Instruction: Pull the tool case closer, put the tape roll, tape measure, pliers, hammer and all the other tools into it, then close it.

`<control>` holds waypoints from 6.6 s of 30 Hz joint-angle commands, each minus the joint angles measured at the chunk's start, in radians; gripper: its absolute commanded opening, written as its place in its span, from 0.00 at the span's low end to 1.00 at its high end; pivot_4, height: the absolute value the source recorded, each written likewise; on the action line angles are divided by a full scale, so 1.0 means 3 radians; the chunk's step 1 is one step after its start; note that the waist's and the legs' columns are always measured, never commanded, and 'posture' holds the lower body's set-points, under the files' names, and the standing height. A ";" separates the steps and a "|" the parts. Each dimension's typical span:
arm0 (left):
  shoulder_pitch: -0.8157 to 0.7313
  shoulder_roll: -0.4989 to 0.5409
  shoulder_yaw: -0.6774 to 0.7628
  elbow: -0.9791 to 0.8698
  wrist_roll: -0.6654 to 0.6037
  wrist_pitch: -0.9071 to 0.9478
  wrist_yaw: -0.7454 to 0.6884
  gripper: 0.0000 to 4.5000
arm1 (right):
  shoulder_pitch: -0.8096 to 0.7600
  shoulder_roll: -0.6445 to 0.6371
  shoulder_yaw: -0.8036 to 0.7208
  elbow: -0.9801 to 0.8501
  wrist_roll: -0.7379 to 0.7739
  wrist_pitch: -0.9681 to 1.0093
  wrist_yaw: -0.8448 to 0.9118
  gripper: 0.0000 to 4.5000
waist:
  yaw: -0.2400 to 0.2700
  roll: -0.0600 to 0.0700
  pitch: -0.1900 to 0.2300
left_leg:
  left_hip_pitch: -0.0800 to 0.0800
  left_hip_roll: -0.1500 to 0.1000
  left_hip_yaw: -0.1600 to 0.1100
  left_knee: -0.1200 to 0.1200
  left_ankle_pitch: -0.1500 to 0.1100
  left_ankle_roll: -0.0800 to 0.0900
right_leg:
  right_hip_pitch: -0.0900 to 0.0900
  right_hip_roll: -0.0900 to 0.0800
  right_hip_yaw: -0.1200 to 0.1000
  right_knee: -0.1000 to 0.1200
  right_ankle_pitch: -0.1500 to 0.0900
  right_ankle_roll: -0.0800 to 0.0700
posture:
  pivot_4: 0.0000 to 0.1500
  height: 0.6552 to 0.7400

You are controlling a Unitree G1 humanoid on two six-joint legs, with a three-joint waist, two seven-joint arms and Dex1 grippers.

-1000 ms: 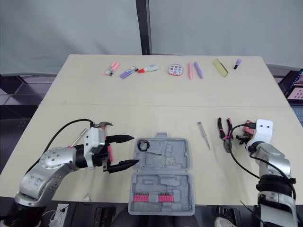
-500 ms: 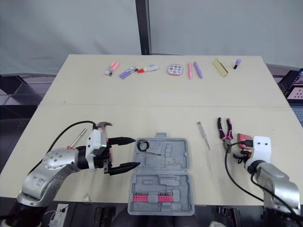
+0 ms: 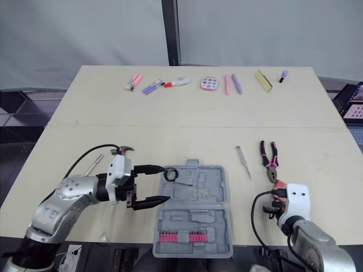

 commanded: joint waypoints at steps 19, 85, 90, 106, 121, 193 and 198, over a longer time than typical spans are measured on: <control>0.0266 0.0179 -0.0038 -0.0013 0.0007 -0.0194 -0.0453 1.00 | 0.0579 0.0030 0.0010 -0.0437 0.0074 0.0278 0.0064 0.01 | 0.0004 -0.0001 0.0000 | 0.0001 -0.0001 -0.0003 -0.0002 0.0000 0.0000 | 0.0001 0.0000 0.0007 -0.0002 0.0000 0.0000 | 1.00 0.69; 0.0438 0.0028 0.0085 0.0097 0.0102 -0.1028 -0.0508 1.00 | 0.0678 -0.2186 -0.0581 0.1417 0.0004 -0.2719 0.3392 1.00 | 0.0012 -0.0001 0.0004 | -0.0001 0.0006 0.0011 -0.0001 0.0000 0.0002 | 0.0018 0.0005 0.0002 -0.0042 0.0000 0.0000 | 1.00 0.69; 0.0519 -0.0013 0.0074 0.0083 0.0145 -0.1138 -0.0450 1.00 | 0.0098 -0.2480 -0.0024 0.2251 -0.0334 -0.3679 0.3810 1.00 | 0.0002 -0.0001 0.0006 | -0.0002 0.0005 0.0012 0.0001 0.0000 0.0003 | 0.0020 0.0000 -0.0006 -0.0045 0.0000 0.0000 | 1.00 0.69; 0.0613 0.0066 0.0120 0.0073 0.0262 -0.1279 -0.0412 1.00 | -0.0962 -0.2479 0.1035 0.3430 -0.0895 -0.4928 0.3961 1.00 | 0.0008 0.0000 0.0006 | -0.0005 0.0009 0.0013 0.0003 0.0001 0.0003 | 0.0018 0.0001 -0.0015 -0.0047 0.0000 0.0000 | 1.00 0.69; 0.0683 0.0125 0.0128 -0.0080 0.0239 -0.1194 -0.0335 1.00 | -0.1289 -0.2395 0.1352 0.3859 -0.1100 -0.5342 0.3862 1.00 | 0.0006 0.0001 0.0006 | -0.0005 0.0010 0.0013 0.0003 0.0001 0.0002 | 0.0017 0.0001 -0.0015 -0.0046 0.0000 0.0000 | 1.00 0.69; 0.0529 -0.0014 0.0176 0.0497 0.0308 -0.1442 -0.0345 1.00 | -0.4014 -0.1835 0.3736 0.0864 -0.1895 -0.0343 0.4104 0.65 | -0.0009 0.0005 0.0007 | -0.0021 0.0003 0.0008 0.0004 0.0000 -0.0002 | -0.0045 -0.0011 -0.0015 0.0019 0.0000 0.0000 | 1.00 0.69; 0.0529 -0.0026 0.0163 0.0506 0.0332 -0.1448 -0.0328 1.00 | -0.4113 -0.1663 0.3992 0.0970 -0.1932 -0.0232 0.4018 0.65 | -0.0022 0.0005 0.0007 | -0.0022 0.0001 0.0008 0.0004 0.0001 -0.0003 | -0.0048 -0.0012 -0.0015 0.0025 0.0000 0.0000 | 1.00 0.69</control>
